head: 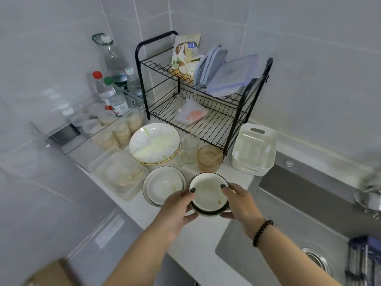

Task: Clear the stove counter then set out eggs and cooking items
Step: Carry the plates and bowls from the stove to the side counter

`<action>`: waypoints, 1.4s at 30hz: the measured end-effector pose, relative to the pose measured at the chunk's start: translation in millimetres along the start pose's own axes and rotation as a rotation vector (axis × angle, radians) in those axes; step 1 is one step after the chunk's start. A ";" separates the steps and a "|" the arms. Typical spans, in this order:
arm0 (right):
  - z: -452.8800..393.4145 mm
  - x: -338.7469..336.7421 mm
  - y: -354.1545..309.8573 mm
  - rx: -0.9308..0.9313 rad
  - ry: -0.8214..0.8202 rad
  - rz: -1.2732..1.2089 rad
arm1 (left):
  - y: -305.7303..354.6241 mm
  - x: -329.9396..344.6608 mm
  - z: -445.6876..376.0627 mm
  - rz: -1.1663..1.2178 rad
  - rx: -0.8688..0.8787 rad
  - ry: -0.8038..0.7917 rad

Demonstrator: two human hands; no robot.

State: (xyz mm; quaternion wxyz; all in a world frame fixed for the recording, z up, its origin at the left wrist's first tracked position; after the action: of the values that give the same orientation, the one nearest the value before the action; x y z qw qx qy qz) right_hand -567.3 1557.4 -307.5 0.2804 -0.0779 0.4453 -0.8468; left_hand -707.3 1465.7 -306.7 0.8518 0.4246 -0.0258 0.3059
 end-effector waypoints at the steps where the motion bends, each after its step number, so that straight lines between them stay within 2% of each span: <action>1: -6.0 -0.2 -2.7 0.001 -0.005 0.017 | 2.3 1.0 -5.3 -0.007 -0.002 0.011; 5: -22.0 0.3 -4.2 0.034 -0.019 0.055 | 2.3 2.8 -23.8 -0.059 -0.045 0.051; 9: -35.9 1.9 -3.5 0.065 -0.022 0.071 | 2.6 1.4 -35.7 -0.211 -0.048 0.077; 14: -46.2 4.5 -3.2 0.037 0.008 0.167 | 9.9 -3.4 -42.5 -0.676 0.001 0.112; 19: -44.9 9.1 -1.9 0.005 0.076 0.383 | 12.3 -2.9 -52.2 -1.057 0.069 0.200; 30: -45.6 21.1 3.8 -0.028 0.109 0.654 | 19.3 -5.8 -64.5 -1.268 0.083 0.213; 42: -47.8 14.4 6.9 -0.015 0.126 0.952 | -1.3 2.9 -59.7 -1.304 0.158 0.262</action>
State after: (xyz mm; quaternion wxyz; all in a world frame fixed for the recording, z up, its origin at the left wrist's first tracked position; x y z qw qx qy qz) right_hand -594.6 1580.4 -343.0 0.6090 0.1841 0.4539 -0.6239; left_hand -717.1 1510.7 -344.9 0.8248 0.3736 0.3620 -0.2217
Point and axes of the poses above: each hand's wrist, its own z-axis away from the middle knuckle, its own x-axis out of the palm, y = z × x, the point moved 2 cm from there along -z, towards the middle knuckle, and after that the axes turned 8 degrees about -y, right-handed, at the moved point
